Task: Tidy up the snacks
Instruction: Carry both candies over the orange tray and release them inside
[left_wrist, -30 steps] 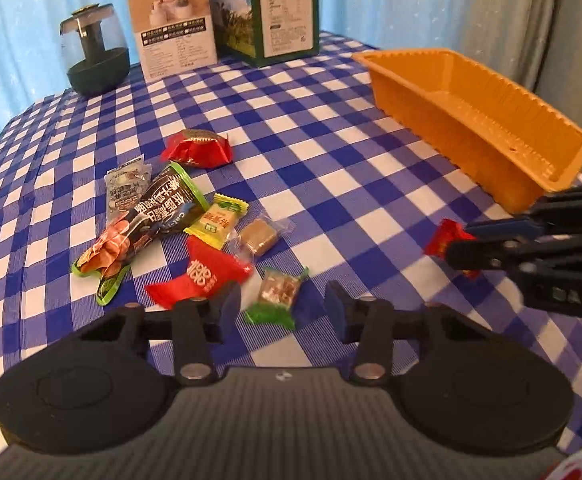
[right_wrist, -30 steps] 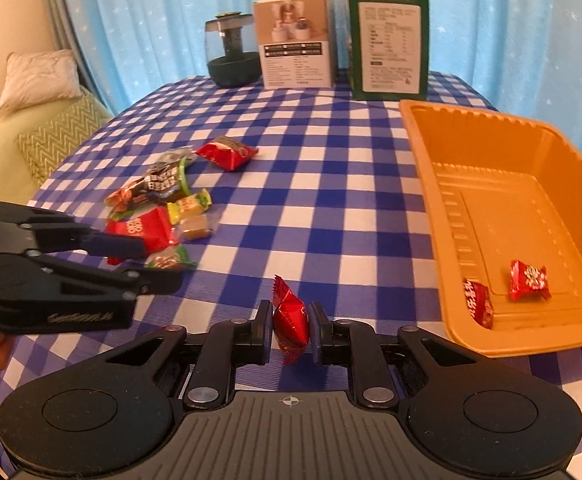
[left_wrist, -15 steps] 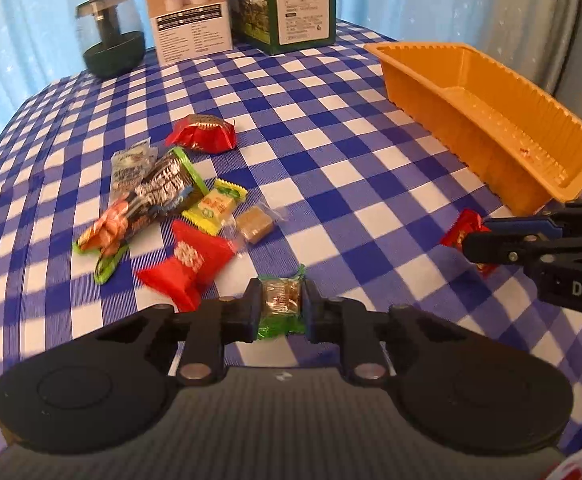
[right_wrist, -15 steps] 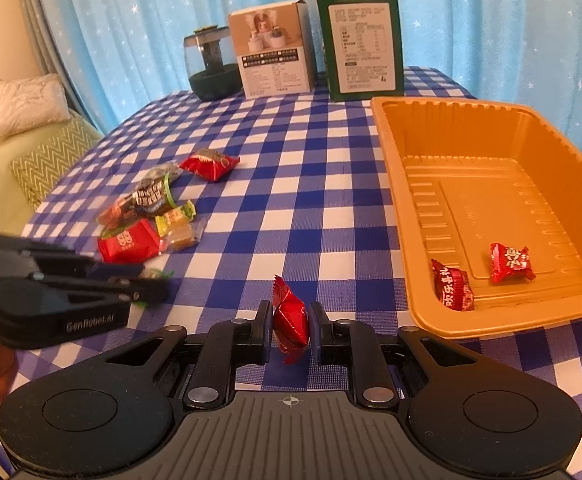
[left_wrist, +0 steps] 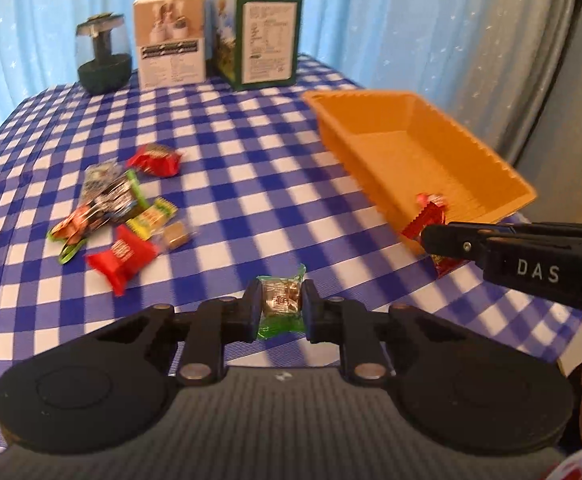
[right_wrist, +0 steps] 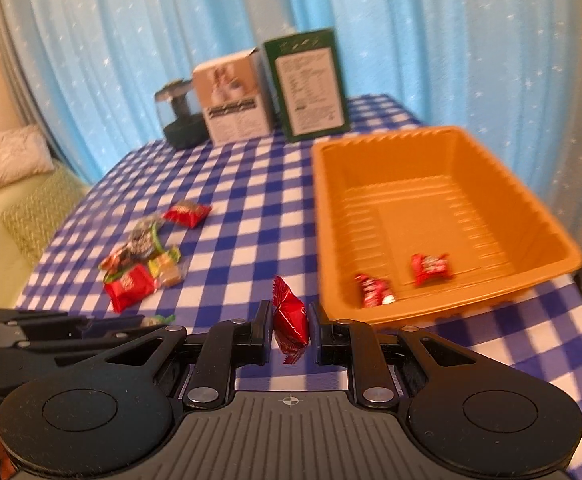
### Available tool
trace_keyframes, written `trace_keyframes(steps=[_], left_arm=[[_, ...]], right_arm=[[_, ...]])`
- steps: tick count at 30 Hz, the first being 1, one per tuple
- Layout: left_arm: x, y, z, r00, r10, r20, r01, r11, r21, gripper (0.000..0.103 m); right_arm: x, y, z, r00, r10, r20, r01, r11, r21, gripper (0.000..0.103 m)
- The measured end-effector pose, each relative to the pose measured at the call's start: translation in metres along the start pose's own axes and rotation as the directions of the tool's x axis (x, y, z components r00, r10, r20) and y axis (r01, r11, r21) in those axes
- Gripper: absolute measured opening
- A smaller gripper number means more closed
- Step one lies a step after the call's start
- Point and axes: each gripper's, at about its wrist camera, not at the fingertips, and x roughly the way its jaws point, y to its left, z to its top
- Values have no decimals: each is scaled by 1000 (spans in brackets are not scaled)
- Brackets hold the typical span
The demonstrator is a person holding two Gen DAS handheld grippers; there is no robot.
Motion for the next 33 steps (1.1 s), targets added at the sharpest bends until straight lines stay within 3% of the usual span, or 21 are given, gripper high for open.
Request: trace_keyframes(steps=[16, 33], left_arm=[[-2, -86, 39, 994, -98, 43, 93, 991, 99, 18], [44, -119, 70, 991, -126, 37, 120, 984, 128, 18]], right_arm=[[-54, -74, 28, 990, -114, 80, 106, 989, 103, 19], [-37, -131, 50, 984, -156, 91, 141, 979, 150, 19]])
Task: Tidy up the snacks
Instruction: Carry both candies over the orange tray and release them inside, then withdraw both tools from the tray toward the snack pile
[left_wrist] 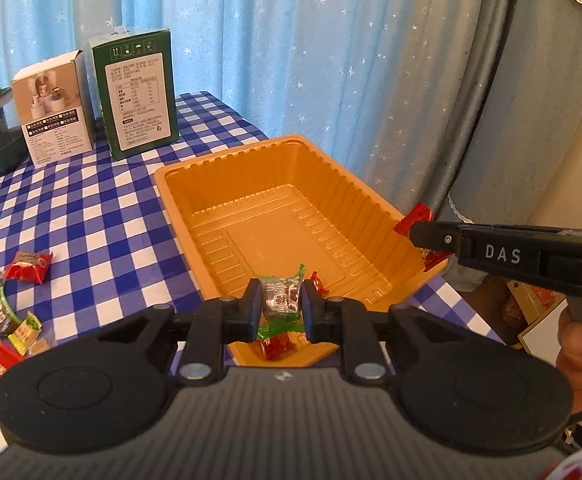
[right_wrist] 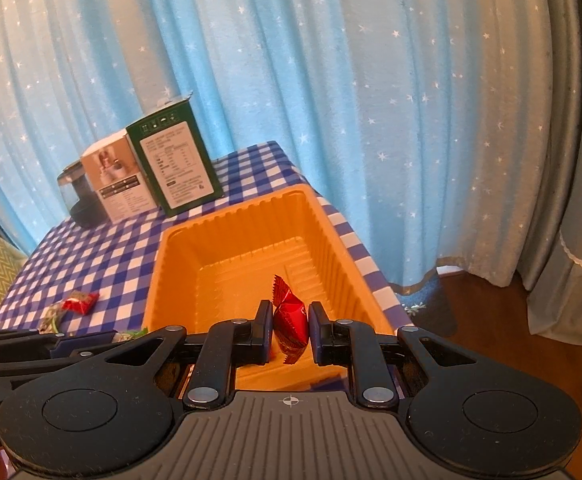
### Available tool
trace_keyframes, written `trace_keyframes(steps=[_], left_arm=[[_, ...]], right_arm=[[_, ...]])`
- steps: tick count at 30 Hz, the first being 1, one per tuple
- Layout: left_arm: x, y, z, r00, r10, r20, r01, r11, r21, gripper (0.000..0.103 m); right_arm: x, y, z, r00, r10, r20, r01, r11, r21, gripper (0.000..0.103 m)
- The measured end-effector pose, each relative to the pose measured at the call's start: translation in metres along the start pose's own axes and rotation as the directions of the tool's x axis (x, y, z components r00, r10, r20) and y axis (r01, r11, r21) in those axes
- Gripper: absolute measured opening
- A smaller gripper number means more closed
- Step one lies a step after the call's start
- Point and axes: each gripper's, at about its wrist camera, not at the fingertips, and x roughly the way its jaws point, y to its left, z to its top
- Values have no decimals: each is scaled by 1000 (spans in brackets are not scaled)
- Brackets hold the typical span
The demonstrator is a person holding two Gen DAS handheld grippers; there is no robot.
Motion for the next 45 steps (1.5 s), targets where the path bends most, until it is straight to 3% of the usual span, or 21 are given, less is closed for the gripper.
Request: trace_keyframes(steps=[12, 26, 34, 45], left_arm=[[31, -3, 12, 1000, -15, -2, 15, 999, 34, 19], [-5, 26, -21, 999, 32, 1, -32, 998, -56, 25], [-24, 38, -28, 998, 55, 21, -52, 994, -96, 32], [-61, 48, -44, 995, 92, 30, -87, 987, -134, 33]], right_arm=[[20, -6, 7, 1000, -4, -9, 4, 1000, 13, 19], [24, 3, 8, 999, 27, -18, -27, 1000, 15, 19], [27, 8, 13, 994, 105, -11, -104, 994, 36, 20], [-14, 7, -13, 998, 62, -31, -58, 991, 122, 20]])
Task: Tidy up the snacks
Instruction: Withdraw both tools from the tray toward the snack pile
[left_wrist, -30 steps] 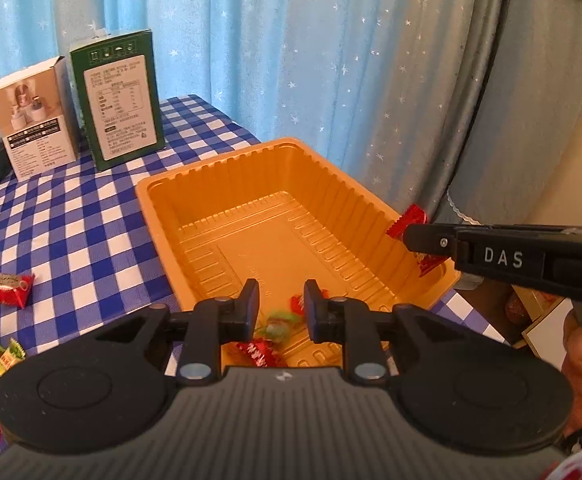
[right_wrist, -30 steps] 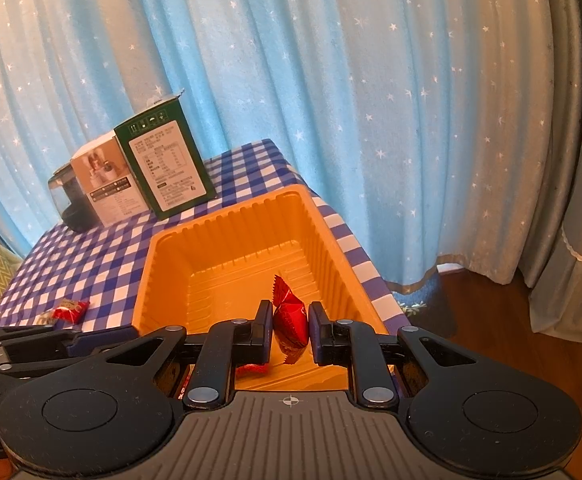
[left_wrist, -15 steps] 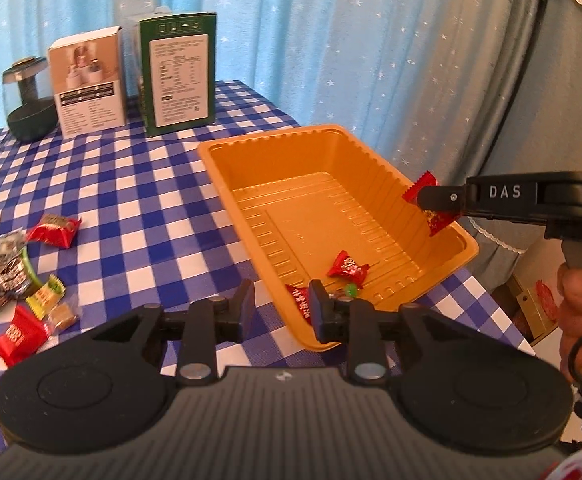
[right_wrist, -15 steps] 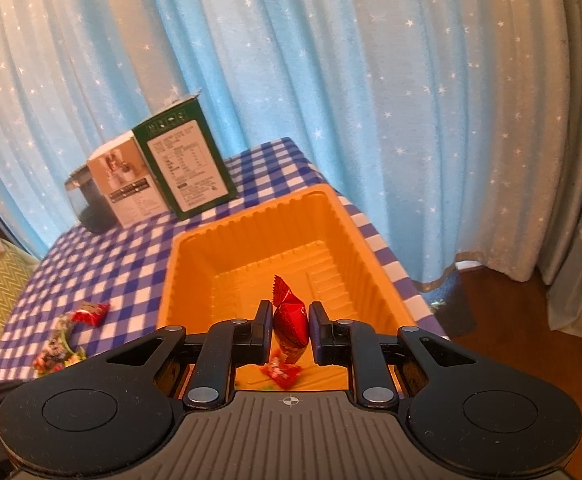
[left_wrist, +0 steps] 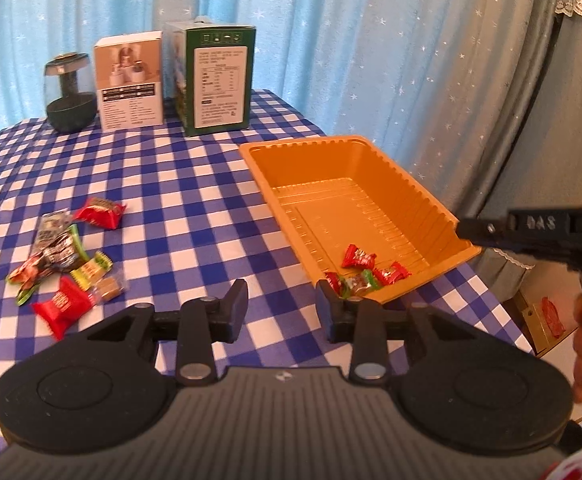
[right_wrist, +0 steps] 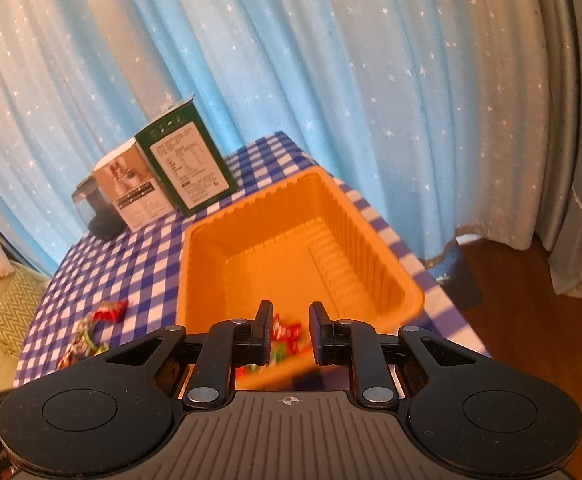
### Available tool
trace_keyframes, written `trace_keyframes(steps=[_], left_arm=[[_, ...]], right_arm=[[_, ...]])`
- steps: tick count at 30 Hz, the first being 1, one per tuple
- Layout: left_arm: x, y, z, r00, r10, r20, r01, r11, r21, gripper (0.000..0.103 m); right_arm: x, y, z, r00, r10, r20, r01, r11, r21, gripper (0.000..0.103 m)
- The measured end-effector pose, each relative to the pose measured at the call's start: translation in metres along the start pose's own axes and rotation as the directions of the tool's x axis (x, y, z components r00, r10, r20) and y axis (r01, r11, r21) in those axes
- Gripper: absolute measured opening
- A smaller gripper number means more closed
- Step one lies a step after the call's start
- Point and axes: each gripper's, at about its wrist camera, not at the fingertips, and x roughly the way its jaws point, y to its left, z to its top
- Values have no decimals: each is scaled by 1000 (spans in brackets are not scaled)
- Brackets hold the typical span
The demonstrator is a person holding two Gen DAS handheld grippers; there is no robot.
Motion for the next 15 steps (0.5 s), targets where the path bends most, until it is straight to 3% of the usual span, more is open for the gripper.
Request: trace_keyframes(steps=[15], left_arm=[[-65, 27, -29, 998, 60, 20, -59, 997, -46, 43]], right_arm=[[-43, 66, -61, 997, 1, -78, -12, 991, -135, 20]])
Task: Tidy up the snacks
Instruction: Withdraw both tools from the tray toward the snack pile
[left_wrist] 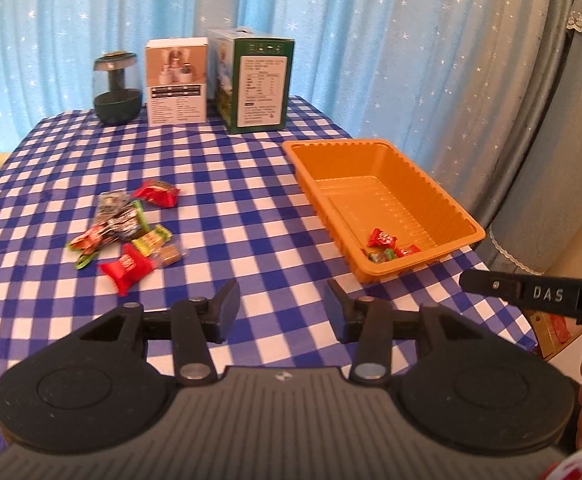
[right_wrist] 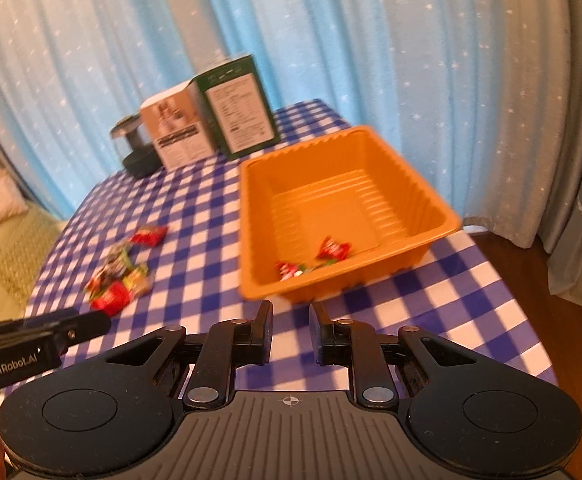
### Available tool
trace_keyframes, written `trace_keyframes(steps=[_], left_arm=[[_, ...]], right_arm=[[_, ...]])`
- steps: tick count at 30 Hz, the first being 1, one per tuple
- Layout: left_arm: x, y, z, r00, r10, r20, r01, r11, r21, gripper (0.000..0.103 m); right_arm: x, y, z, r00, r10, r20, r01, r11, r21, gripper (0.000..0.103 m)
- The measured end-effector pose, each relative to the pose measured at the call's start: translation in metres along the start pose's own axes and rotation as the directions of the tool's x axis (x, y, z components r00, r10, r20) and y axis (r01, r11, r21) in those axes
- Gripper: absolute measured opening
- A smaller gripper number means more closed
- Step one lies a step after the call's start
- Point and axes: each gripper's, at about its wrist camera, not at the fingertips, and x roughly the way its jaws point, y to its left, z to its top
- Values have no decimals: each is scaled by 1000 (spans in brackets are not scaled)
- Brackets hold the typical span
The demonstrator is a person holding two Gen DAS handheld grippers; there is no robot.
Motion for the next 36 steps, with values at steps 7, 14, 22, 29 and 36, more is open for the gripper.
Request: trace_keyframes(steps=[7, 14, 22, 29, 36], left_arm=[[-21, 19, -11, 999, 35, 6, -35, 999, -25, 44], [-35, 36, -17, 998, 60, 14, -59, 997, -41, 48], [-40, 55, -20, 997, 77, 15, -76, 995, -58, 53], [-41, 73, -22, 994, 106, 12, -105, 993, -57, 53], [-28, 89, -21, 992, 126, -11, -126, 992, -25, 53]], right_arm=[[3, 29, -13, 1000, -1, -30, -1, 997, -76, 20], [7, 45, -18, 999, 13, -52, -19, 994, -110, 21], [12, 58, -21, 998, 32, -58, -40, 990, -136, 48], [19, 70, -23, 995, 60, -75, -71, 985, -155, 48], [31, 78, -22, 993, 81, -89, -95, 980, -172, 48]])
